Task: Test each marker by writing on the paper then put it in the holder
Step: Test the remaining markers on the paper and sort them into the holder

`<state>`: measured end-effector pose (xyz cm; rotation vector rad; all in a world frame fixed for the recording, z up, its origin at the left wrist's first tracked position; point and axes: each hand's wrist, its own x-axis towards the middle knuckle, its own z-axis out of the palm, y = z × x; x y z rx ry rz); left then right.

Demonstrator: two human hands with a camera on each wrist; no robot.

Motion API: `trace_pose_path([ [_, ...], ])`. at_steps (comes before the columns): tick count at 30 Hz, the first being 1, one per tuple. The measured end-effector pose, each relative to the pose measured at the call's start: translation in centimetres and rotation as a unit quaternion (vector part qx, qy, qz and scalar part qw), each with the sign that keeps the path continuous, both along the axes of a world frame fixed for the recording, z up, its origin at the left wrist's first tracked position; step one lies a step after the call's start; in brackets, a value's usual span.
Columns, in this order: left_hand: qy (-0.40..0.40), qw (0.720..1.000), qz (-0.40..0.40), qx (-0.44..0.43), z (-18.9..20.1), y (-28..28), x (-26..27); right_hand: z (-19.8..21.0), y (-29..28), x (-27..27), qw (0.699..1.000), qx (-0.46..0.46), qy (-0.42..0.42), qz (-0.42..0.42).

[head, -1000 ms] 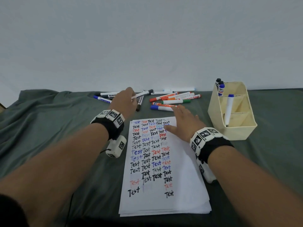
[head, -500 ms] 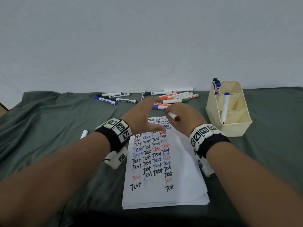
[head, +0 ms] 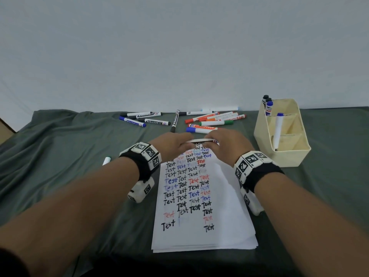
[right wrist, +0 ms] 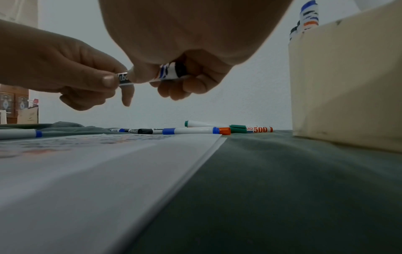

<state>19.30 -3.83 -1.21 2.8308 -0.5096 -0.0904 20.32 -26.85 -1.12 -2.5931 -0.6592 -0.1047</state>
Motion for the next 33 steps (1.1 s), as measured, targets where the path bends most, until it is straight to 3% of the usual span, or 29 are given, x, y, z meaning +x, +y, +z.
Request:
trace_pose_path([
  [5,0.012,0.998,0.064,0.021,0.4,-0.8,0.4,-0.2,0.2,0.2,0.999,0.020,0.023,-0.021],
  [12,0.017,0.974,0.188,-0.124,0.9,4.3,0.3,-0.6,-0.4,0.6,0.997,0.023,-0.004,-0.075],
  [18,-0.004,0.972,0.233,0.009,-0.1,9.2,-0.3,-0.8,-0.1,0.8,0.997,0.020,-0.005,-0.079],
  [24,-0.017,0.981,0.150,0.125,0.5,10.0,-0.4,-0.7,-0.1,0.7,0.997,0.011,0.000,-0.079],
  [33,0.005,0.980,0.183,0.081,-0.3,8.5,-0.6,-0.4,0.0,0.5,0.997,0.009,0.007,-0.077],
])
